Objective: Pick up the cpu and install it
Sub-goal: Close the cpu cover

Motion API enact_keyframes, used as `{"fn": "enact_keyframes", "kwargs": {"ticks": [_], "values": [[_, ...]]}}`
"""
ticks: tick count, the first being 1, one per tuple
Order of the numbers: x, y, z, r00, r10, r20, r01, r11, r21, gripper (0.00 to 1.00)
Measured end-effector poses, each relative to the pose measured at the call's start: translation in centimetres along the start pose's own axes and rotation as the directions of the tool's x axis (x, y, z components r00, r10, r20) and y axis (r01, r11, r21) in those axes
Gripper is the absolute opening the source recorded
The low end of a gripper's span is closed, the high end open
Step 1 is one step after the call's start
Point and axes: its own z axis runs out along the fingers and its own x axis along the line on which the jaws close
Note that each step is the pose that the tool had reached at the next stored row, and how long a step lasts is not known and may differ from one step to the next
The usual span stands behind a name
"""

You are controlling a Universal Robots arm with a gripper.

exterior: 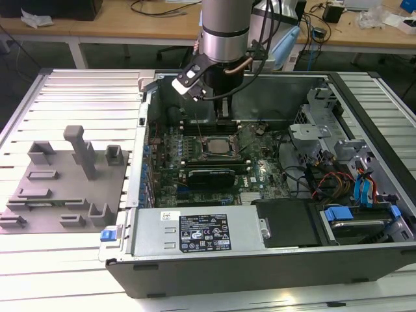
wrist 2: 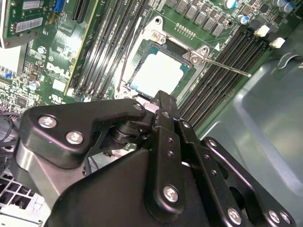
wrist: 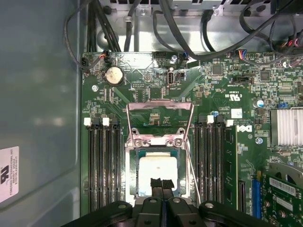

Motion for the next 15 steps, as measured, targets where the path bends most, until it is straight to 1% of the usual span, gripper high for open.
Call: {"fn": "enact_keyframes", "kwargs": {"ticks": [3,9,12,14,15], "values": [[0.00,0.02,-0.32,1.0000,0.000,0.0000,0.000,1.0000,0.0000,0.11],[0.00,0.03,-0.40,1.0000,0.000,0.0000,0.000,1.0000,0.0000,0.11],[0.00,0.42,-0.38,1.0000,0.000,0.0002,0.000,1.0000,0.0001,0.11],[0.00,1.01,-0.35,1.0000,0.000,0.0001,0.000,1.0000,0.0000,0.11],[0.00,1.06,-0.34,1.0000,0.000,0.0000,0.000,1.0000,0.0000,0.11]]}}
